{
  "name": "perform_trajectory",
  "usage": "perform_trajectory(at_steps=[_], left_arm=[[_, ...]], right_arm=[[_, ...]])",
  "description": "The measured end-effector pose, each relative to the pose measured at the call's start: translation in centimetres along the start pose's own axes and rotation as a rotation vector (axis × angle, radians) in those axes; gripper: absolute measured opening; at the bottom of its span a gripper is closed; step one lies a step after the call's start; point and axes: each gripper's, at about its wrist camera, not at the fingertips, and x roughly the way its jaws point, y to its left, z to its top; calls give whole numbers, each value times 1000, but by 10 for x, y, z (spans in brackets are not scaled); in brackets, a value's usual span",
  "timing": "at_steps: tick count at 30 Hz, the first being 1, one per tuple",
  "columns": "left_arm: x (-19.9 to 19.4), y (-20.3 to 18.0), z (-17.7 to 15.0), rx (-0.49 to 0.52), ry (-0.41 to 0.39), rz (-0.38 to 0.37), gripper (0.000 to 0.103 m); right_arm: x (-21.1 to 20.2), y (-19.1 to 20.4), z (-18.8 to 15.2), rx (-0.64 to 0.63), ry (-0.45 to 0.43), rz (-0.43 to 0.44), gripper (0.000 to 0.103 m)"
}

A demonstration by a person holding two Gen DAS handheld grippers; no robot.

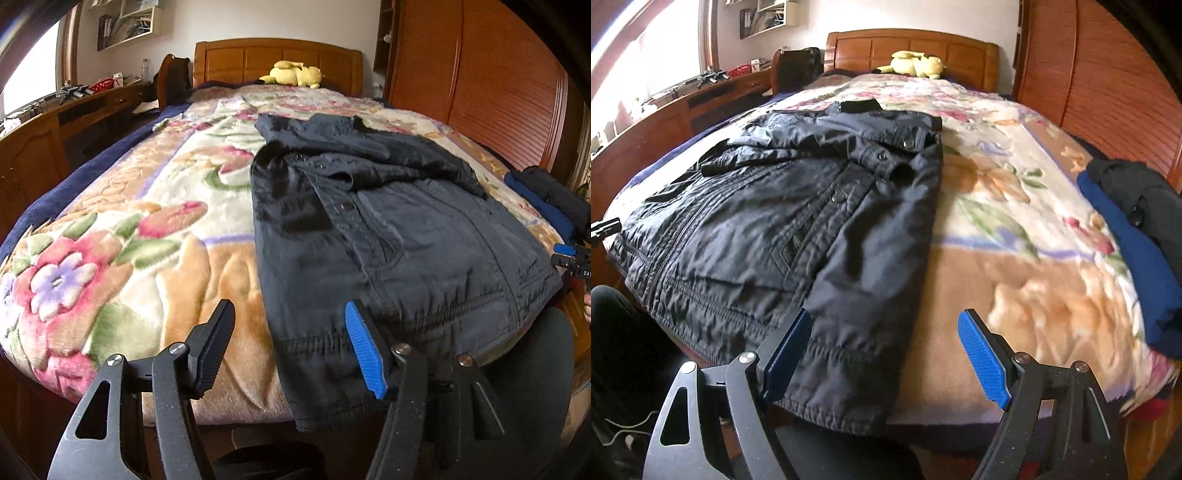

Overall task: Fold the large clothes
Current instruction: 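Move both tools to the jacket hem and close them on it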

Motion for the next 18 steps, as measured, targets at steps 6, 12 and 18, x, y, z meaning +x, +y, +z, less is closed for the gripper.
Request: perform_trajectory(at_steps=[6, 12, 18], left_arm=[[3, -3, -9, -5, 38, -9, 64], [3, -6, -12, 1, 44, -12, 62], [0, -7, -13, 4, 27, -60, 30]], right_arm=[[8, 4, -9, -14, 20, 29, 83], [15, 9, -15, -44, 28, 65, 83], [18, 12, -17, -75, 24, 88, 64]])
